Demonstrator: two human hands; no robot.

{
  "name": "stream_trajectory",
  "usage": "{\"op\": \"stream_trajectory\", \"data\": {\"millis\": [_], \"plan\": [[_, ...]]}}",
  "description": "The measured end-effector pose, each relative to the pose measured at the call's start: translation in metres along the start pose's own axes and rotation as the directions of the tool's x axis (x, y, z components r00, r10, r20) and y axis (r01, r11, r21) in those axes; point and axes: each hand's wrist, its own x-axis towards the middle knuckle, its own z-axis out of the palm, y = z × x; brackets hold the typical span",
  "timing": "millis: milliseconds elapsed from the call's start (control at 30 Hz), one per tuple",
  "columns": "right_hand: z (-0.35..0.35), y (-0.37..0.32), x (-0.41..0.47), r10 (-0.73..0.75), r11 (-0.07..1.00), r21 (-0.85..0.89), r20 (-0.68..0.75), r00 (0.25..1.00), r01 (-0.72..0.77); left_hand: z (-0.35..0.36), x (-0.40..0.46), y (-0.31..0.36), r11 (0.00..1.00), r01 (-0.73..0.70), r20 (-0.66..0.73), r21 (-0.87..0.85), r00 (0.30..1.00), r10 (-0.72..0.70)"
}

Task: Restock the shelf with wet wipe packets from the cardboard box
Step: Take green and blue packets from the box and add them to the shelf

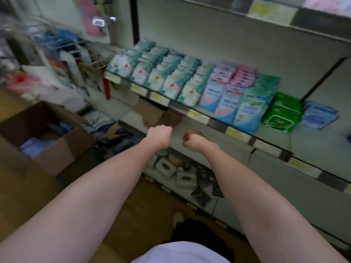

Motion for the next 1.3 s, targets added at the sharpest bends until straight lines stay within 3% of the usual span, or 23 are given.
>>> {"op": "stream_trajectory", "data": {"millis": [333, 700, 1033, 1300], "plan": [[0.120, -0.141, 0.090, -0.237, 0.969, 0.001, 0.290, 0.927, 0.247, 0.075, -0.040, -0.170, 0.920, 0.359, 0.144, -0.156, 0.930, -0.338], [0.218, -0.274, 0.199, -0.311, 0.936, -0.024, 0.412, 0.857, 0.351, 0.095, -0.047, -0.324, 0.702, 0.686, 0.217, -0.194, 0.728, -0.651], [0.268, -0.377, 0.250, -0.418, 0.842, -0.071, 0.538, 0.732, 0.534, 0.096, -0.058, -0.430, 0.535, 0.795, 0.106, -0.285, 0.581, -0.807], [0.296, -0.464, 0.301, -0.408, 0.847, -0.094, 0.513, 0.755, 0.523, 0.103, -0.045, -0.539, 0.505, 0.776, 0.162, -0.378, 0.593, -0.789]]}}
